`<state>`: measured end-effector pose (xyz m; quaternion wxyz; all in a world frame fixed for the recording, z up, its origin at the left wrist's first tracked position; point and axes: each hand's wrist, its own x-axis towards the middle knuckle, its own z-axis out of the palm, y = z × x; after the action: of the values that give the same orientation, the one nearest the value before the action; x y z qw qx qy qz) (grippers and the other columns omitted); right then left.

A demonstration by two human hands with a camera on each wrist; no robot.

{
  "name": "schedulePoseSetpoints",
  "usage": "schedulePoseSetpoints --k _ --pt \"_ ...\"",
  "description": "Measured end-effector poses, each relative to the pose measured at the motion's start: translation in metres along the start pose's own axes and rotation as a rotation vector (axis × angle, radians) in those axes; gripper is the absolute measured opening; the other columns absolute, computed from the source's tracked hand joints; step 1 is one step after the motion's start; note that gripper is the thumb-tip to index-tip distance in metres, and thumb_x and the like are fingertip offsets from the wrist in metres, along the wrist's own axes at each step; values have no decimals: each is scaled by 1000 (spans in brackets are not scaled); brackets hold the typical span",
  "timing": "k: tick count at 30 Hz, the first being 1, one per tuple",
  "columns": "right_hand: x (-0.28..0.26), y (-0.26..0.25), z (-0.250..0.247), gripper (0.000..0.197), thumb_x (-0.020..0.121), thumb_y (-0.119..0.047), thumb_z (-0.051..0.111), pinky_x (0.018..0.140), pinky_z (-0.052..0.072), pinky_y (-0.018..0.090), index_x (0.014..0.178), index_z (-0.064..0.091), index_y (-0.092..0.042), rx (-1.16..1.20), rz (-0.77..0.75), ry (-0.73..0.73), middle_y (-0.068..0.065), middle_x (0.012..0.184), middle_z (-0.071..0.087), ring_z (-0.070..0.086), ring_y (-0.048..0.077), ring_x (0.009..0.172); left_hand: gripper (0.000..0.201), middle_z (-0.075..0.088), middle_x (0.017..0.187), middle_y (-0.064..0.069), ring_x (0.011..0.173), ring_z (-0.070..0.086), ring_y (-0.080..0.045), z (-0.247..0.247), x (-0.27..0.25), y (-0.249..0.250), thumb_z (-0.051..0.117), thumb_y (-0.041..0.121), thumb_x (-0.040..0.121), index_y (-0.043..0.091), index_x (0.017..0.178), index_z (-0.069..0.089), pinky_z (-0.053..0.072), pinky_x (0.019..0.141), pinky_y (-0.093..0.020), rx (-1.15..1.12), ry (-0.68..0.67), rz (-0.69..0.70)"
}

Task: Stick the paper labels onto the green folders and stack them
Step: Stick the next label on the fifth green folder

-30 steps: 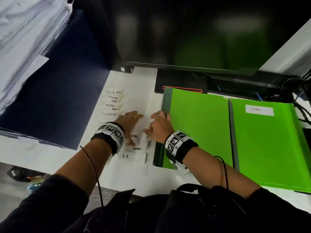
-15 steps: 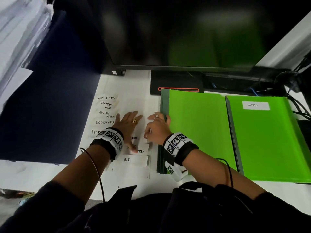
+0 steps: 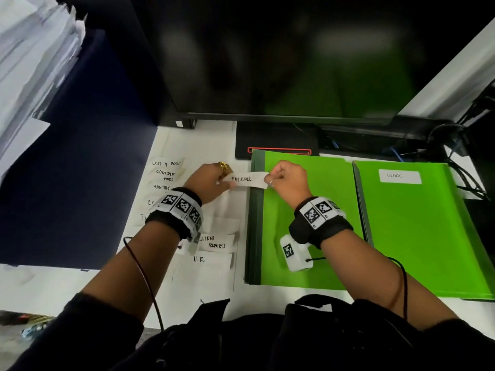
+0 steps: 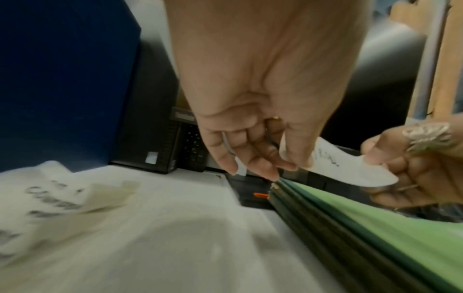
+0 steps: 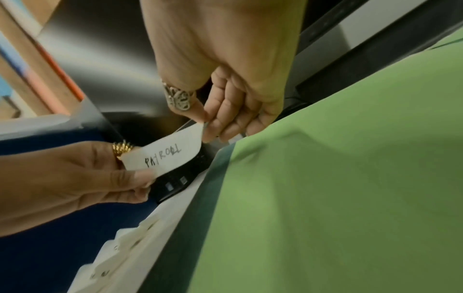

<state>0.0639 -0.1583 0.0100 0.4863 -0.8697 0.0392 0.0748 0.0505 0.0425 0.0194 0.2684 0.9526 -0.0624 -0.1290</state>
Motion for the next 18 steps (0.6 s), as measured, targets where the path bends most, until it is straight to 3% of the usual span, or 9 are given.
schedulePoseSetpoints --k 2,4,8,10,14,16,18 --pt "5 7 -12 18 77 -5 71 58 44 21 77 56 -15 101 84 45 -1 67 60 55 11 62 31 65 101 -12 93 59 -24 4 12 16 60 22 91 5 117 61 37 75 -20 -55 37 -4" --pt "8 15 -23 27 79 -9 72 61 46 19 99 55 -12 168 134 106 2 75 65 58 13 66 30 64 98 -8 88 57 -20 11 25 33 60 19 91 4 118 61 33 70 -14 -114 41 -15" --pt "19 34 -42 37 82 -5 69 77 49 23 117 56 -5 180 235 170 12 98 70 64 19 86 31 62 92 -8 80 54 -13 28 48 61 65 15 87 3 116 60 41 71 -14 -267 68 -76" --pt "25 44 -51 34 83 -7 68 87 49 27 116 60 -4 159 291 171 13 106 70 65 22 98 30 59 94 -2 81 54 -12 36 58 71 65 21 88 0 109 62 43 78 -16 -254 68 -117" --pt "34 64 -66 18 83 -7 68 99 47 32 100 71 -1 144 315 210 13 105 70 65 24 103 32 66 104 -8 96 63 -21 49 73 86 61 28 90 -1 101 65 41 84 -20 -260 66 -203" --pt "40 70 -70 13 84 -3 64 99 47 35 93 73 -3 125 319 218 13 103 71 65 26 103 30 65 95 -9 97 65 -24 55 77 92 56 28 94 1 104 64 48 85 -25 -298 84 -241" --pt "46 72 -75 19 86 0 57 93 48 28 90 74 -8 80 340 227 10 104 72 65 25 102 30 66 97 -10 98 64 -25 60 79 100 51 29 96 3 106 64 50 88 -30 -272 69 -246"
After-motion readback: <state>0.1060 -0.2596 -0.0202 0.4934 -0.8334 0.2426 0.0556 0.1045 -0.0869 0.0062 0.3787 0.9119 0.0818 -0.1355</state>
